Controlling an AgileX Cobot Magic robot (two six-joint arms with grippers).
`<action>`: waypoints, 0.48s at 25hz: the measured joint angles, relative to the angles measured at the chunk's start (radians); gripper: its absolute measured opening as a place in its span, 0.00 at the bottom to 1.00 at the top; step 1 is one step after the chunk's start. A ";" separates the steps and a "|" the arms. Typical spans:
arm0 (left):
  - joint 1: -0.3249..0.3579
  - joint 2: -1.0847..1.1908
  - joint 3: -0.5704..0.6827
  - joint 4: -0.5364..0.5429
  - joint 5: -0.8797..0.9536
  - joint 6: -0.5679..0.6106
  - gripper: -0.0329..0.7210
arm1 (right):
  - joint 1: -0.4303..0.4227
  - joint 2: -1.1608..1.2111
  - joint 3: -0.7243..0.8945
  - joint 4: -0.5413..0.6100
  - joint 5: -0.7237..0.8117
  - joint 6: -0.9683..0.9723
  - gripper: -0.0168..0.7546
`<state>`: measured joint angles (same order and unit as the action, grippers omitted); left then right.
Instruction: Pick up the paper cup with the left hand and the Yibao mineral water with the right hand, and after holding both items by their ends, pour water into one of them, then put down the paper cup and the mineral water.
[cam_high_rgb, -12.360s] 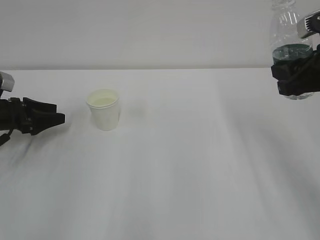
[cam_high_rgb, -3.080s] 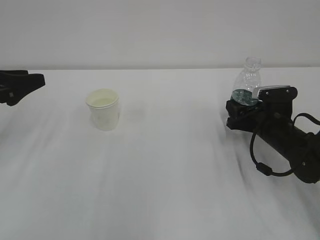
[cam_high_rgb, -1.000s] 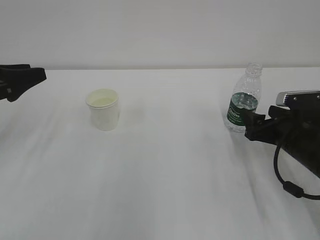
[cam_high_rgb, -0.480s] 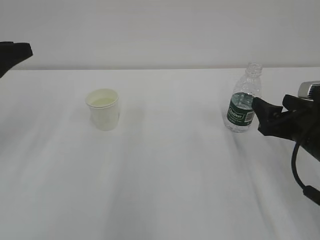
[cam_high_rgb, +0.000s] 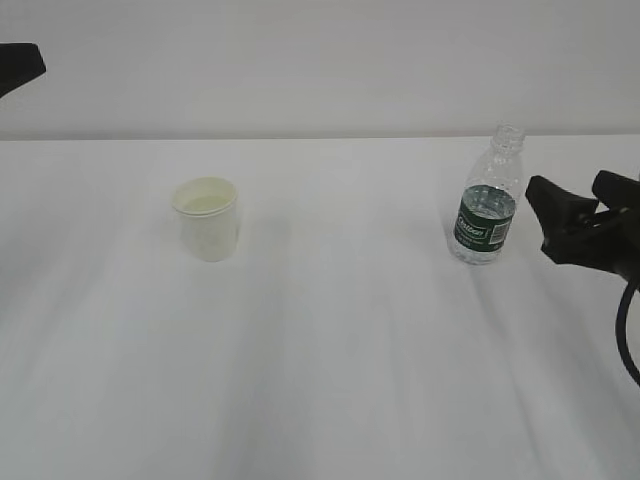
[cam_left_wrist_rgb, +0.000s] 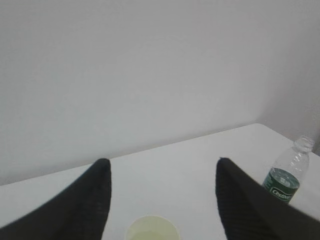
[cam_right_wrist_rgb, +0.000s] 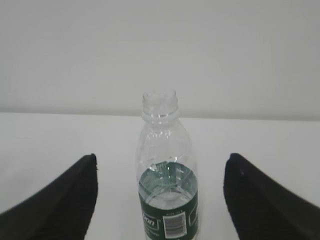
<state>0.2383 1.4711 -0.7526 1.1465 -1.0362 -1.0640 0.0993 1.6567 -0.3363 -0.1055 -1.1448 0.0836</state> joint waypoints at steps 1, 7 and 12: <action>0.000 -0.007 0.000 0.011 0.000 -0.013 0.67 | 0.000 -0.014 0.000 0.000 0.000 0.000 0.79; 0.000 -0.051 0.000 0.057 0.000 -0.063 0.67 | 0.000 -0.090 0.002 0.000 0.029 0.000 0.79; 0.000 -0.089 0.001 0.058 0.000 -0.086 0.65 | 0.000 -0.169 0.004 0.000 0.099 0.000 0.79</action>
<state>0.2383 1.3822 -0.7519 1.2049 -1.0362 -1.1496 0.0993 1.4878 -0.3327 -0.1055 -1.0454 0.0836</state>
